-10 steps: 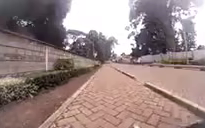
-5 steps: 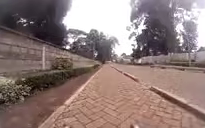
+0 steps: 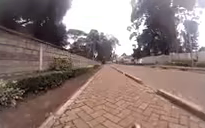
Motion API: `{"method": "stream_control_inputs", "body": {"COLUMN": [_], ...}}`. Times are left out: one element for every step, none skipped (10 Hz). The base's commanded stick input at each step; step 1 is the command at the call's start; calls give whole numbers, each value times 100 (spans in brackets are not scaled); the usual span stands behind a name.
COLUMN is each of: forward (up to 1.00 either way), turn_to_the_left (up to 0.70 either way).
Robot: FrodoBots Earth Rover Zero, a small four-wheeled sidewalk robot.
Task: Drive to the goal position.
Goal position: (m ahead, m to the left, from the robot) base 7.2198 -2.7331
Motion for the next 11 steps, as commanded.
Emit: {"method": "stream_control_inputs", "body": {"forward": [70, 70, 70, 70, 70, 70, 70, 70, 70, 70, 70], "turn_to_the_left": [0, 0, -35, -35, -35, -35, -32, -28, 0, 0, 0]}}
